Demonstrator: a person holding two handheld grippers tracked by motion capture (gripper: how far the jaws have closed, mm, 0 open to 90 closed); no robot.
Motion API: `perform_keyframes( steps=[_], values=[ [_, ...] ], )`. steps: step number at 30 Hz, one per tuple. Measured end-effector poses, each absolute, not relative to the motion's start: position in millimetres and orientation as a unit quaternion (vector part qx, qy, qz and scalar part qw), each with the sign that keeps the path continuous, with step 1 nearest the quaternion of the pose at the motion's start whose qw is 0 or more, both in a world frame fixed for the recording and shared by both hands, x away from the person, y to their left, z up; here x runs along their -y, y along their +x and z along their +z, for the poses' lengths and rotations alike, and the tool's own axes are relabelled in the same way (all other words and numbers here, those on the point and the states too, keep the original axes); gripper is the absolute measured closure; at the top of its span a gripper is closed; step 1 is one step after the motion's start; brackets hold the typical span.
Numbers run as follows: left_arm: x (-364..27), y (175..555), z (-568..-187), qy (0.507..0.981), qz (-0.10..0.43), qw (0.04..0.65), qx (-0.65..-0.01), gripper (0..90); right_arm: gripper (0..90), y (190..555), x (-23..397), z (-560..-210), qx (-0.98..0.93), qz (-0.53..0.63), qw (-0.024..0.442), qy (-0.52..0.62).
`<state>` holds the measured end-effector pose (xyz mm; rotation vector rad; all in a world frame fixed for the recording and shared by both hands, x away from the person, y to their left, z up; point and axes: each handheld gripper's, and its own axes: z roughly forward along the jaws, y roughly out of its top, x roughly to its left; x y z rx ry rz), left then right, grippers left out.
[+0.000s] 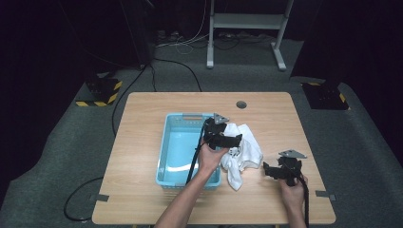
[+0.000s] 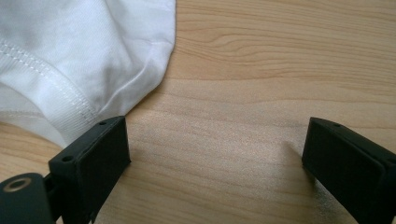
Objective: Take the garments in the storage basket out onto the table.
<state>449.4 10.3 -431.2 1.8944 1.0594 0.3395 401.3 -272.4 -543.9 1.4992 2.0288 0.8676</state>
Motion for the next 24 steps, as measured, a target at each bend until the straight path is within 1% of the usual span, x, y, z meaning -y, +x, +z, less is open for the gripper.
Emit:
perform_keyframes(
  steps=[24],
  values=[
    [-30.0, 443.6, -425.0, 0.764, 0.150, 0.457, -0.430, 11.9, 7.1, 401.3, 272.4, -543.9, -0.739, 0.316, 0.235, 0.546]
  ],
)
